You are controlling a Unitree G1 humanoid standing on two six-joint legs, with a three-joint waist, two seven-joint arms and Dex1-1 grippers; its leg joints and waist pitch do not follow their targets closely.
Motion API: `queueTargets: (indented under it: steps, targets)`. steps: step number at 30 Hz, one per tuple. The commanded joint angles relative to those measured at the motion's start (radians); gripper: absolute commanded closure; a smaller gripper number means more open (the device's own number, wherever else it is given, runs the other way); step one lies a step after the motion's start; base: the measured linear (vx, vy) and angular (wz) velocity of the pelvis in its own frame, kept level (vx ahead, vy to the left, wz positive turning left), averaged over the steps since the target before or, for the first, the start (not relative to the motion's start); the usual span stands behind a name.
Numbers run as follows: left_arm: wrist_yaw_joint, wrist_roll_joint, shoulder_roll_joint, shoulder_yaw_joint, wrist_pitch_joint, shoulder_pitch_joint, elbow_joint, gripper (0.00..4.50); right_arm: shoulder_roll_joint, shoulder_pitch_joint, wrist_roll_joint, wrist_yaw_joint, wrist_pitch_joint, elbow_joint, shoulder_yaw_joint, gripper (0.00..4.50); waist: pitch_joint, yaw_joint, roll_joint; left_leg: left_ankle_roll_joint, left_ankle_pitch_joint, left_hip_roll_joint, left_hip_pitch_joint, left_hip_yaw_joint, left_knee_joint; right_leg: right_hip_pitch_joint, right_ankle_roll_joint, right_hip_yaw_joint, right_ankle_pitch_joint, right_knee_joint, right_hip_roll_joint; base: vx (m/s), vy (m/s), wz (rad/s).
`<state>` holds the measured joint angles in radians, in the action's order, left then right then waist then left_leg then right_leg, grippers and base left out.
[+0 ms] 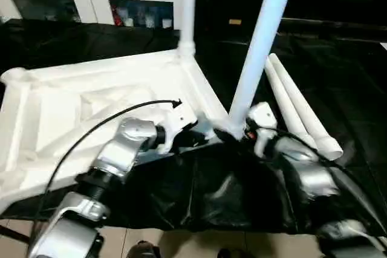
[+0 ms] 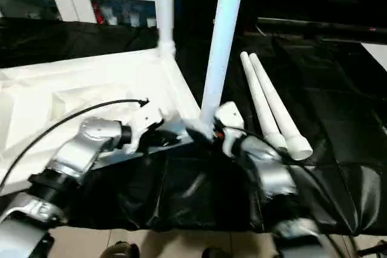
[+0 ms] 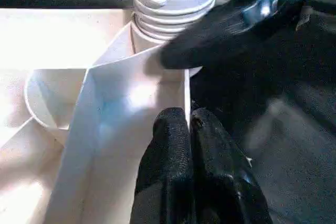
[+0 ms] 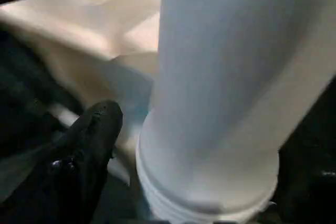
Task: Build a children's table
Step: Rotate leg to tighten
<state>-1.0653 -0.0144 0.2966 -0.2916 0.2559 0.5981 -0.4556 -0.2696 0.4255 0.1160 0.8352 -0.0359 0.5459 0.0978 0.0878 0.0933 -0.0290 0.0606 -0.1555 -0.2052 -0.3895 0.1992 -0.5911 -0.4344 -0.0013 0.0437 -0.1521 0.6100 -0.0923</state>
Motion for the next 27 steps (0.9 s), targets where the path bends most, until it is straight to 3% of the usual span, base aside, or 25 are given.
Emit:
queueTargets:
  steps: [1, 4, 6, 8, 15, 20, 27]
  targets:
    - [-0.063, 0.030, 0.012, -0.013, -0.027, 0.015, 0.032, 4.50, -0.038, -0.021, 0.031, 0.133, 0.015, -0.066, 0.038, 0.44, -0.082, 0.001, -0.003, -0.033, -0.304, -0.017, 0.020, -0.012, 0.071, 0.056, -0.179, -0.028, -0.328, -0.082, -0.039, 0.000, 0.000, 0.00]
    - [-0.108, 0.035, 0.037, -0.017, -0.021, 0.016, 0.034, 4.50, -0.072, -0.032, 0.047, 0.196, 0.031, -0.090, 0.046, 0.44, -0.079, 0.001, -0.002, -0.034, -0.317, -0.018, 0.022, -0.012, 0.072, 0.053, -0.180, -0.029, -0.349, -0.084, -0.040, 0.000, 0.000, 0.00]
    - [-0.147, 0.041, 0.058, -0.021, -0.013, 0.019, 0.034, 4.50, -0.097, -0.039, 0.057, 0.244, 0.044, -0.105, 0.053, 0.79, -0.079, 0.000, -0.003, -0.030, -0.327, -0.019, 0.022, -0.014, 0.073, 0.053, -0.174, -0.028, -0.378, -0.086, -0.041, 0.000, 0.000, 0.00]
    - [-0.210, 0.050, 0.089, -0.032, 0.002, 0.023, 0.035, 4.50, -0.127, -0.047, 0.065, 0.299, 0.060, -0.125, 0.067, 0.79, -0.078, 0.001, -0.004, -0.028, -0.326, -0.020, 0.022, -0.015, 0.074, 0.052, -0.173, -0.028, -0.387, -0.086, -0.041, 0.000, 0.000, 0.00]
    - [-0.237, 0.053, 0.109, -0.029, 0.002, 0.032, 0.021, 4.50, -0.130, -0.044, 0.075, 0.324, 0.079, -0.142, 0.072, 1.43, -0.076, 0.000, -0.003, -0.017, -0.336, -0.020, 0.024, -0.016, 0.075, 0.049, -0.175, -0.028, -0.406, -0.088, -0.043, 0.000, 0.000, 0.00]
    - [-0.196, 0.047, 0.097, -0.018, -0.011, 0.036, 0.008, 4.50, -0.111, -0.047, 0.080, 0.308, 0.084, -0.150, 0.072, 1.68, -0.078, 0.001, -0.004, -0.018, -0.321, -0.019, 0.022, -0.015, 0.074, 0.051, -0.175, -0.028, -0.392, -0.086, -0.042, 0.000, 0.000, 0.00]
    - [0.011, 0.023, 0.009, 0.036, 0.008, 0.057, -0.022, 4.50, -0.015, -0.021, 0.031, 0.087, 0.059, -0.070, 0.041, 1.76, -0.080, -0.002, -0.004, -0.004, -0.322, -0.018, 0.022, -0.016, 0.073, 0.050, -0.163, -0.026, -0.413, -0.088, -0.044, 0.000, 0.000, 0.00]
